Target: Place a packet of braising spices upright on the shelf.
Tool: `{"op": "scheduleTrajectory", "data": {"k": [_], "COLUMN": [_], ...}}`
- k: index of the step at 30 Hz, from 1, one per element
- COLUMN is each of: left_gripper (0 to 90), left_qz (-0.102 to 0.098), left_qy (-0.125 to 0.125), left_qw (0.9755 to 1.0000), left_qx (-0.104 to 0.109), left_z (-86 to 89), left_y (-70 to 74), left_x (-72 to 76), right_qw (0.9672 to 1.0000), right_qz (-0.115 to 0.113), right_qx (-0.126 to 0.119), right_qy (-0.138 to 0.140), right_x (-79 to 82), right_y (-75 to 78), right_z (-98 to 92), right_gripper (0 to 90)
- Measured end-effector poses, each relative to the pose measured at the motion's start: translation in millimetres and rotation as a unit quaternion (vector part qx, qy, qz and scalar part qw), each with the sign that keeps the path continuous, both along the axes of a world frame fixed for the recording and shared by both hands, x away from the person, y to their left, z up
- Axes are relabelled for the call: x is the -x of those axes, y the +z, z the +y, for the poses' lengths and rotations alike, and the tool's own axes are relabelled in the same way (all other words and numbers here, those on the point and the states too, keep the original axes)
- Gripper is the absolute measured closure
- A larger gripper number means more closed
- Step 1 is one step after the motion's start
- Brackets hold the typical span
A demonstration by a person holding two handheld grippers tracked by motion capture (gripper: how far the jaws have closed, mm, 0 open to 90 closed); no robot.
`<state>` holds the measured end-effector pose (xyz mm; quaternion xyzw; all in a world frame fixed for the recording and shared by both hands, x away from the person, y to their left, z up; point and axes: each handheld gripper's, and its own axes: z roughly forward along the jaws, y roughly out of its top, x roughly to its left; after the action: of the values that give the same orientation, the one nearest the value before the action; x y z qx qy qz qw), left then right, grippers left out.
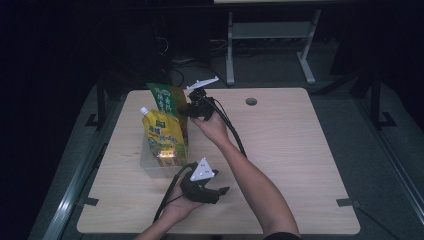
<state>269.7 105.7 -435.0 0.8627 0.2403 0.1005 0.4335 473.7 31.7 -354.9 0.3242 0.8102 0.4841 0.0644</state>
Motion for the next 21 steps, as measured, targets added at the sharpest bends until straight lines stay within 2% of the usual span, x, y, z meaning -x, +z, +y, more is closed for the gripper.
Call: {"op": "scheduleTrajectory", "data": {"k": [4,7,8,16,21], "left_gripper": [33.5,33.3,32.9,32.4,31.8], "left_qz": [-0.001,0.003,0.003,0.005,0.004], "left_qy": [-0.002,-0.003,-0.003,-0.004,-0.005], "left_qw": [1.0,1.0,1.0,1.0,1.0], "left_qx": [-0.002,-0.001,-0.001,0.0,-0.003], "left_z": [-0.4,-1.1,-1.2,-1.4,-2.3], "left_y": [0.0,-0.5,-0.7,-0.8,-1.6], "left_x": [-0.2,0.1,0.2,-0.1,-0.5], "right_qw": [1.0,1.0,1.0,0.9998,0.9997], "right_qz": [-0.005,-0.003,-0.004,-0.008,-0.002], "right_qx": [-0.003,-0.005,-0.003,-0.015,-0.025], "right_qy": [0.001,0.002,0.003,0.004,-0.002], "right_x": [4.7,7.4,10.7,21.5,26.4], "right_y": [10.6,14.3,17.2,24.7,28.3], "right_z": [-15.1,-22.1,-29.7,-58.2,-75.3], "right_gripper": [59.6,56.5,53.9,45.5,42.2]}}
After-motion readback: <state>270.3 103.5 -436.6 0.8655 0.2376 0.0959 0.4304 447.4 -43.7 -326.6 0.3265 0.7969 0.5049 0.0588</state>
